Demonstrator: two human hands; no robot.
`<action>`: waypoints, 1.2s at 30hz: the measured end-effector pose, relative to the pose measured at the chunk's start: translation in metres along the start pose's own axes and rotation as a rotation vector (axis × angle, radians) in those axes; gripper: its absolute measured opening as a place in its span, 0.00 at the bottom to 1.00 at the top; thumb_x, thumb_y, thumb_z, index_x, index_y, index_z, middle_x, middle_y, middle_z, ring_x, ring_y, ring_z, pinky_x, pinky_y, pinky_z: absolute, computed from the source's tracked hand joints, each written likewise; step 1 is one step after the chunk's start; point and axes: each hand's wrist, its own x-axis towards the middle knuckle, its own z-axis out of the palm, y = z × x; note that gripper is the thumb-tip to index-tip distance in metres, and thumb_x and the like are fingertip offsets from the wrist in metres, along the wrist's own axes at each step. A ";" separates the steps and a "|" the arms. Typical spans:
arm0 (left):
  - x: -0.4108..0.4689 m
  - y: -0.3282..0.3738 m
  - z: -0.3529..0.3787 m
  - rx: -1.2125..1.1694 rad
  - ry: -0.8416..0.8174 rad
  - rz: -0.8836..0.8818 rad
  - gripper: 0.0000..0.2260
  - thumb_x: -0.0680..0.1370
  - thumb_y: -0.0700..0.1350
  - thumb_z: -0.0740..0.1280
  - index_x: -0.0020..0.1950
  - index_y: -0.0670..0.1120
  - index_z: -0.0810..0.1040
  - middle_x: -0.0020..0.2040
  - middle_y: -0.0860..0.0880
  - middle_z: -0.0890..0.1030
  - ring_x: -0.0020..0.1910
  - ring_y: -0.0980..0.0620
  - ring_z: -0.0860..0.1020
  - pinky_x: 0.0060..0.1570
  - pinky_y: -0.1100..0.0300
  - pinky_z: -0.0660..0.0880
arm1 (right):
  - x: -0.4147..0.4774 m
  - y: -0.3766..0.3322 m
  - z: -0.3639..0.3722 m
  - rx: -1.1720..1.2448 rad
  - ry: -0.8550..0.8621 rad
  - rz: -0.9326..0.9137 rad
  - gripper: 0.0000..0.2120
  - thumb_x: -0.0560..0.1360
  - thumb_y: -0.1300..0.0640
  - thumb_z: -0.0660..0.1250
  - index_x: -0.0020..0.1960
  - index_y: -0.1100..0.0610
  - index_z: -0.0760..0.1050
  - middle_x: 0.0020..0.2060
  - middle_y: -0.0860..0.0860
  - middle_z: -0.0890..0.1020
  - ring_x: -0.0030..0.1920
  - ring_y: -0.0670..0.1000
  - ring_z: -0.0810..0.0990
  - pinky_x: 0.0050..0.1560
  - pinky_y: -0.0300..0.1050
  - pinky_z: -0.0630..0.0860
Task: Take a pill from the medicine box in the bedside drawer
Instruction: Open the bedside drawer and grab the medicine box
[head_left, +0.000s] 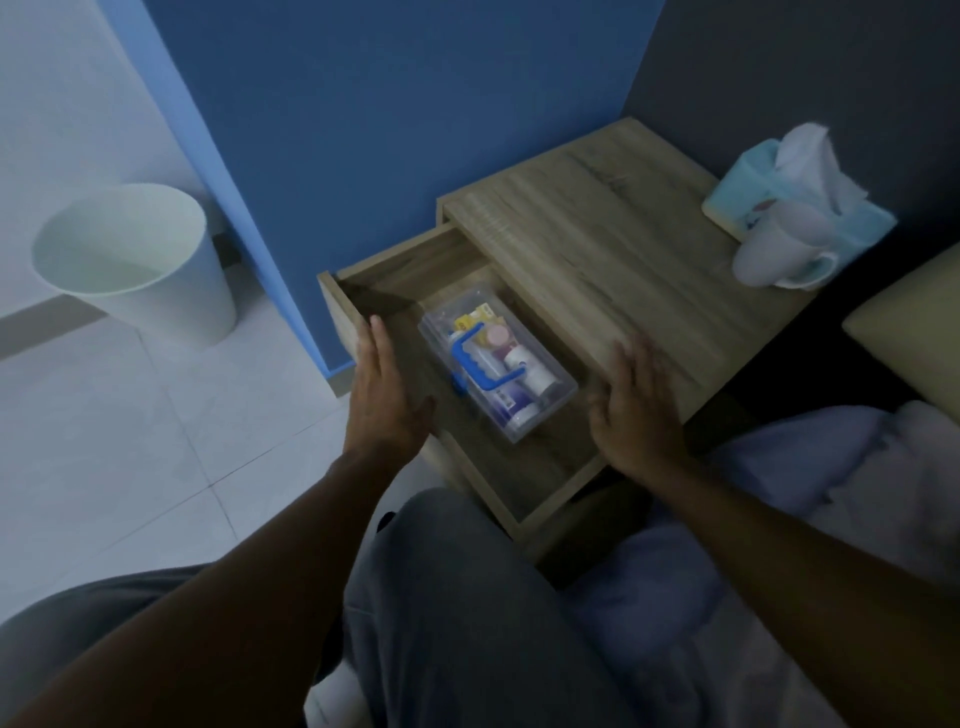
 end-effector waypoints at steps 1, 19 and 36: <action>0.004 0.004 -0.004 0.041 -0.011 0.034 0.49 0.73 0.51 0.73 0.80 0.53 0.38 0.81 0.52 0.38 0.80 0.46 0.45 0.75 0.43 0.57 | -0.011 -0.012 0.001 0.054 0.023 -0.061 0.32 0.79 0.54 0.63 0.79 0.60 0.58 0.79 0.60 0.60 0.80 0.61 0.57 0.78 0.62 0.57; 0.104 0.023 0.023 -0.129 -0.343 -0.254 0.27 0.81 0.50 0.61 0.78 0.47 0.56 0.69 0.40 0.71 0.65 0.43 0.75 0.55 0.48 0.76 | 0.010 -0.074 0.059 0.778 -0.048 0.736 0.25 0.80 0.45 0.63 0.75 0.48 0.63 0.66 0.54 0.76 0.61 0.53 0.80 0.47 0.43 0.77; 0.082 0.058 -0.065 -0.023 -0.117 -0.193 0.19 0.80 0.54 0.63 0.66 0.44 0.72 0.56 0.44 0.79 0.44 0.53 0.78 0.39 0.60 0.74 | -0.006 -0.094 -0.026 1.348 -0.099 0.794 0.11 0.75 0.53 0.73 0.57 0.52 0.81 0.50 0.52 0.87 0.48 0.51 0.88 0.54 0.54 0.84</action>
